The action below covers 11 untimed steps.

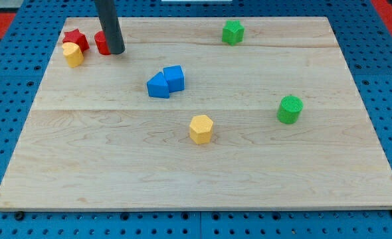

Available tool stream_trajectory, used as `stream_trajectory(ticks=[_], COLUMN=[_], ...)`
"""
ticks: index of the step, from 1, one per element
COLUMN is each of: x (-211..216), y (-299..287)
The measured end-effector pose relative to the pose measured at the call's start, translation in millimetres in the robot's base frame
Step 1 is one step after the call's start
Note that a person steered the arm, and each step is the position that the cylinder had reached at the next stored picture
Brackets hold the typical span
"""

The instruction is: Move red star into red circle

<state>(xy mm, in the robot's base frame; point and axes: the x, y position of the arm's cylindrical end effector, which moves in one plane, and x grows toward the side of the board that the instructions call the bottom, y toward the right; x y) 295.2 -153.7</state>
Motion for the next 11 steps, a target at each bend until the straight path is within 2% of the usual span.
stream_trajectory(ticks=[1,3,4,5,6,8,11], x=[25.2,84.1,88.5,63.2,17.8,-31.7,-28.8], y=[0.4,-113.2,-151.3,-150.6,-150.6,-141.6,-69.8])
